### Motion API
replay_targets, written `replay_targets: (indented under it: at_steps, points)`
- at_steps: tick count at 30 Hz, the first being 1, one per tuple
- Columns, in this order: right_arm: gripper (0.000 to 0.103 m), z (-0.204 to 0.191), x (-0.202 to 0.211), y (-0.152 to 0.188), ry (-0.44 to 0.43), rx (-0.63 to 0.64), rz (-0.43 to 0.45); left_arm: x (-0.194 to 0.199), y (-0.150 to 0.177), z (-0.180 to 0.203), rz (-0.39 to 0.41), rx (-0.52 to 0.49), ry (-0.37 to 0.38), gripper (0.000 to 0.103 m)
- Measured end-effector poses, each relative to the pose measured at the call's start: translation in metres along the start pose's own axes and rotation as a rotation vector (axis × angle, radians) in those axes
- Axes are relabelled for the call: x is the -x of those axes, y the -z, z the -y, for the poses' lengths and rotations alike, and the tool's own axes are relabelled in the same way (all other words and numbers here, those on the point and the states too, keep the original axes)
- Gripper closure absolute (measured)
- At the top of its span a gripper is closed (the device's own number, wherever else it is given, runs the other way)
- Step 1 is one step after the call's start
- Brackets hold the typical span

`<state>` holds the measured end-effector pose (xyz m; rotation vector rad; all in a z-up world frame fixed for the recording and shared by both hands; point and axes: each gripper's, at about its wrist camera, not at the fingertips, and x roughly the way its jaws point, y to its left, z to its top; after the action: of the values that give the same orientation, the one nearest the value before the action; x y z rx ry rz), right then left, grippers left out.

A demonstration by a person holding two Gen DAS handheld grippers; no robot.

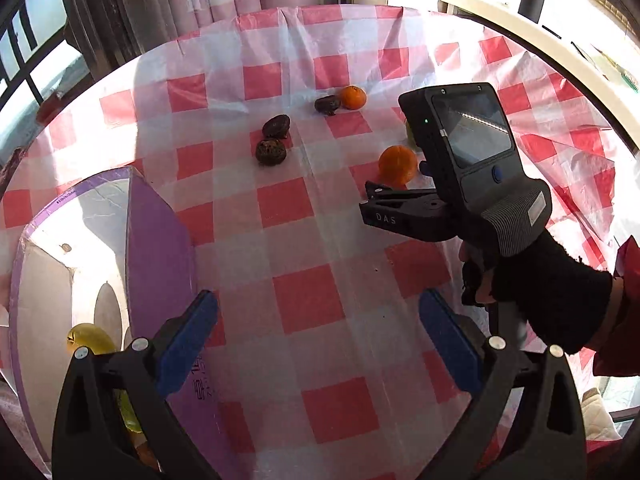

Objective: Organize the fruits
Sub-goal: 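Move both tools back to the remaining fruits on the table, then grasp a dark date with the left tool while the right tool grasps an orange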

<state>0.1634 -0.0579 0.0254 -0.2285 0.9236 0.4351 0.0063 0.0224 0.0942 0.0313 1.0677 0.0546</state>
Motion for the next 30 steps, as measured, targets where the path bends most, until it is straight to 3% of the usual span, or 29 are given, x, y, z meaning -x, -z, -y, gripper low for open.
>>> replay_targets:
  at_steps: [2,8,12,18,27,30]
  points:
    - [0.031,0.002,-0.005,-0.005,-0.019,0.005,0.011,-0.016,0.004,0.007,-0.048,-0.003,-0.003,0.002]
    - [0.059,0.019,-0.004,-0.008,-0.059,-0.044,0.05,-0.058,-0.008,-0.005,-0.101,0.103,-0.015,0.002]
    - [0.059,0.039,0.006,0.006,-0.058,-0.13,0.053,-0.084,-0.039,-0.021,-0.079,0.177,-0.036,0.002]
    - [0.059,0.05,0.019,0.029,-0.061,-0.106,0.063,-0.13,-0.091,-0.035,-0.012,0.187,-0.063,0.006]
    - [0.058,0.05,0.016,0.031,-0.055,-0.096,0.075,-0.186,-0.148,-0.067,-0.017,0.231,-0.079,0.04]
    - [0.058,0.05,0.017,0.031,-0.057,-0.096,0.076,-0.185,-0.151,-0.066,-0.009,0.2,-0.072,0.064]
